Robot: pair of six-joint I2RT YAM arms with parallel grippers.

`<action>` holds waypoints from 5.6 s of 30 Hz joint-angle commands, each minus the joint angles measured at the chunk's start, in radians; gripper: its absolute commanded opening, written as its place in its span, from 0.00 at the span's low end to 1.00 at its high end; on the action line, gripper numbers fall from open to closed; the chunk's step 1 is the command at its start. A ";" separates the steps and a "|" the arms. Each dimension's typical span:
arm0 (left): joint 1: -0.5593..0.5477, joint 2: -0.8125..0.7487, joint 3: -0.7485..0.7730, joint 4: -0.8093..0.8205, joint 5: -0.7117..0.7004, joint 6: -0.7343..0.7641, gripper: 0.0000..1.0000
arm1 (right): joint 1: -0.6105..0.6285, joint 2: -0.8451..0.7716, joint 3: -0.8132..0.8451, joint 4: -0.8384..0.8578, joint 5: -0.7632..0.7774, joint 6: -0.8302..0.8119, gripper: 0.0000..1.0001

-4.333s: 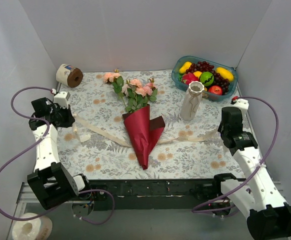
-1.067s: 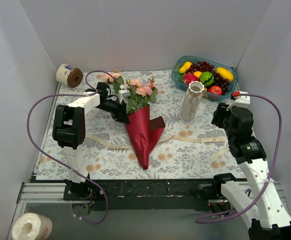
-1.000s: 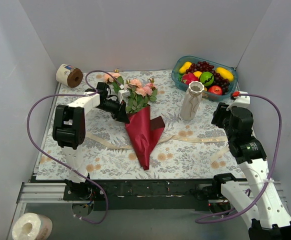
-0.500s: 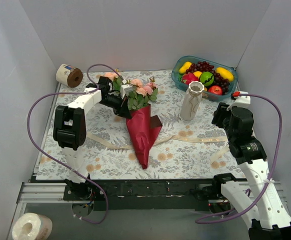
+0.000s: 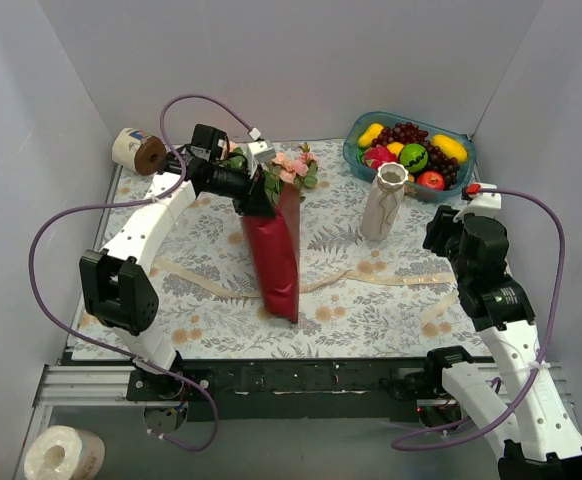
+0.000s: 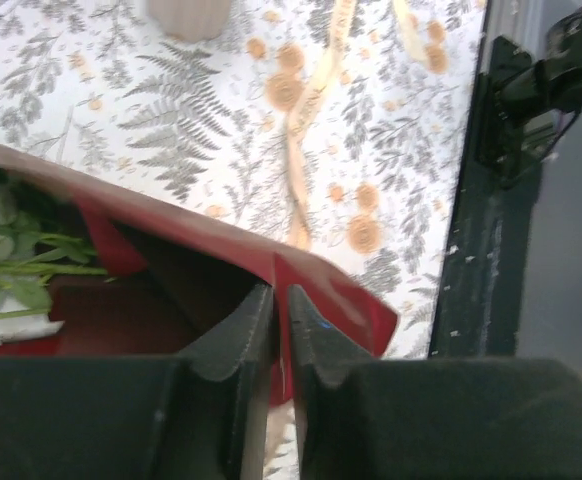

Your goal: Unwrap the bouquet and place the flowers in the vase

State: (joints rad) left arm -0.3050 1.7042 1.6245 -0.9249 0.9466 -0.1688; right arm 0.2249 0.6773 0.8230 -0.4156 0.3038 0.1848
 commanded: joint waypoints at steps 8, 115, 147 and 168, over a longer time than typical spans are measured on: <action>-0.055 -0.113 0.006 -0.006 -0.069 -0.116 0.94 | 0.010 -0.022 0.034 0.031 -0.014 0.013 0.58; -0.391 0.024 0.179 -0.440 0.112 -0.047 0.85 | 0.060 -0.036 0.113 0.021 0.004 -0.015 0.63; -0.109 -0.075 -0.325 0.236 -0.238 -0.199 0.98 | 0.065 -0.001 0.258 -0.002 -0.025 -0.065 0.69; -0.039 0.207 -0.236 0.374 -0.279 -0.250 0.98 | 0.067 -0.042 0.173 0.009 -0.077 -0.047 0.69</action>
State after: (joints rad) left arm -0.3489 1.8870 1.3540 -0.5655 0.6724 -0.4202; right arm 0.2848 0.6422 1.0000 -0.4458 0.2356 0.1314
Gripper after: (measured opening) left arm 0.982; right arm 0.688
